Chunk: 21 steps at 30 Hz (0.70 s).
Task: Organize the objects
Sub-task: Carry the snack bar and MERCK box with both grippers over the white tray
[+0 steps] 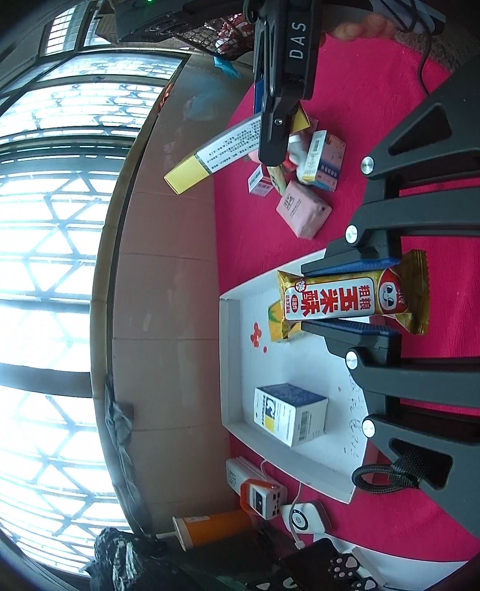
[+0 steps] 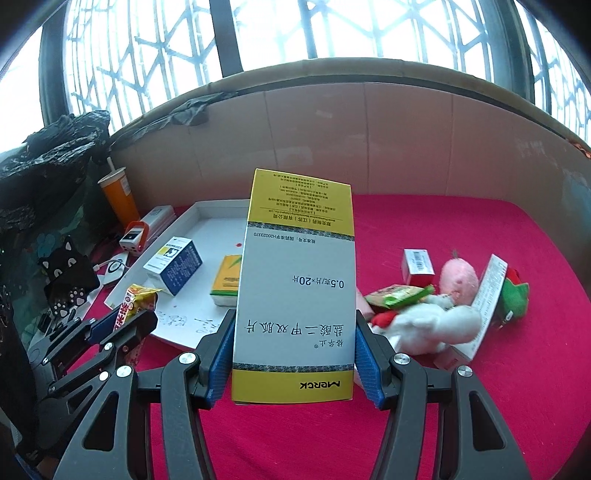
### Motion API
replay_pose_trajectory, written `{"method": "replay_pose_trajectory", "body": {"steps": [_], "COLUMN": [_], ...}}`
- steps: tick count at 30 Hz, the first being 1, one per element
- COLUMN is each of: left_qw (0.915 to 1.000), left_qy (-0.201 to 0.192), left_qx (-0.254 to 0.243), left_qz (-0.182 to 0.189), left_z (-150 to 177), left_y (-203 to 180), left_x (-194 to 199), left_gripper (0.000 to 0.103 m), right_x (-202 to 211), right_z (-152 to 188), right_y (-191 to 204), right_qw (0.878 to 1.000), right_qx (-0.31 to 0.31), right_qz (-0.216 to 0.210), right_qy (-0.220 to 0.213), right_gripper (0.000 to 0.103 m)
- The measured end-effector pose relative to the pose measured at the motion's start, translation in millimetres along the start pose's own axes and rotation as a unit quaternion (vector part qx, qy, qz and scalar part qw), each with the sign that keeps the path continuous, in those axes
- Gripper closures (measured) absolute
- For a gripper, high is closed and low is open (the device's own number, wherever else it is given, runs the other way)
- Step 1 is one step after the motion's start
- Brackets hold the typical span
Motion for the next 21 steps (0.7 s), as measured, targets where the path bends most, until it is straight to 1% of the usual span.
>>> {"method": "replay_pose_trajectory", "body": {"steps": [11,21], "left_qw": [0.9993,0.9984], "left_qy": [-0.004,-0.007], "left_qx": [0.026,0.038], "left_qz": [-0.026,-0.042], "left_z": [-5,-12], "left_y": [35,58], "left_x": [1,1], "left_gripper": [0.082,0.082], "right_x": [-10,-21], "right_z": [-14,-25], "right_y": [30,50], "right_qw": [1.0,0.999], "right_qx": [0.026,0.044], "right_qz": [-0.013,-0.022], "right_qy": [-0.006,-0.008], "right_gripper": [0.041,0.041]}}
Point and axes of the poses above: each gripper's, at about its wrist camera, not at the fingertips, and x roughly against the way its jaws point, y to its left, z to its underside, the point moved 3 cm from there along -x, roughly the way its jaws point, and after that the axes turned 7 degrees about -y, right-handed, at the moved point
